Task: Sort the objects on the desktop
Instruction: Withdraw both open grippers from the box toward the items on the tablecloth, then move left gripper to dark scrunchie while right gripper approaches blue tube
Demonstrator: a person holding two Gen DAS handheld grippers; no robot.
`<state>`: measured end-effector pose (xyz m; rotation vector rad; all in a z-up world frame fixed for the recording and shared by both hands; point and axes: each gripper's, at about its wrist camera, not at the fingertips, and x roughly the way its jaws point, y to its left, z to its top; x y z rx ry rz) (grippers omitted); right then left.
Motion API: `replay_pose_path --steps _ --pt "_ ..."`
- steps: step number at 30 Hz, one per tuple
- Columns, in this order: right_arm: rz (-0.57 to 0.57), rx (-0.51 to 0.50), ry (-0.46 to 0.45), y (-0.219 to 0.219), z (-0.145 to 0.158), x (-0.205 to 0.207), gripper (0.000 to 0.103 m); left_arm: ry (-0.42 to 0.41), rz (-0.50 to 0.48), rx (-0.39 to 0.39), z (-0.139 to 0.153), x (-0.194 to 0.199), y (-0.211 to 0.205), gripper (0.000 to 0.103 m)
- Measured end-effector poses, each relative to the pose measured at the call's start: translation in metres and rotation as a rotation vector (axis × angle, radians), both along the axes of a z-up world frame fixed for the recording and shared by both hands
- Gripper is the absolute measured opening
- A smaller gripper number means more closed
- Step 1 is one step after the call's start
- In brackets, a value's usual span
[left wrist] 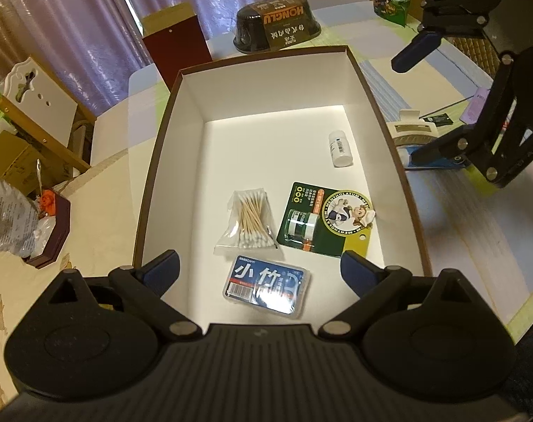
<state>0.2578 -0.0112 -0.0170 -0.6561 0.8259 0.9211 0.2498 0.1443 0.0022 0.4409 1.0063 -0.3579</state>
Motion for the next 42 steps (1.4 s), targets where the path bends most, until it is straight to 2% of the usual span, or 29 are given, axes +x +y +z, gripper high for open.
replay_pose_path --steps 13,26,33,42 --pt "0.034 0.074 -0.009 -0.036 0.013 -0.034 0.088 -0.017 0.063 -0.009 0.010 -0.040 -0.012 0.099" --pt "0.067 0.140 -0.012 -0.081 0.022 -0.058 0.088 -0.041 0.180 -0.016 0.024 -0.086 -0.020 0.099" --pt "0.039 0.181 -0.010 -0.122 0.025 -0.078 0.088 -0.084 0.234 -0.047 0.035 -0.116 -0.029 0.099" --pt "-0.081 0.224 0.030 -0.189 0.020 -0.105 0.088 -0.096 0.235 -0.087 0.034 -0.149 -0.060 0.099"
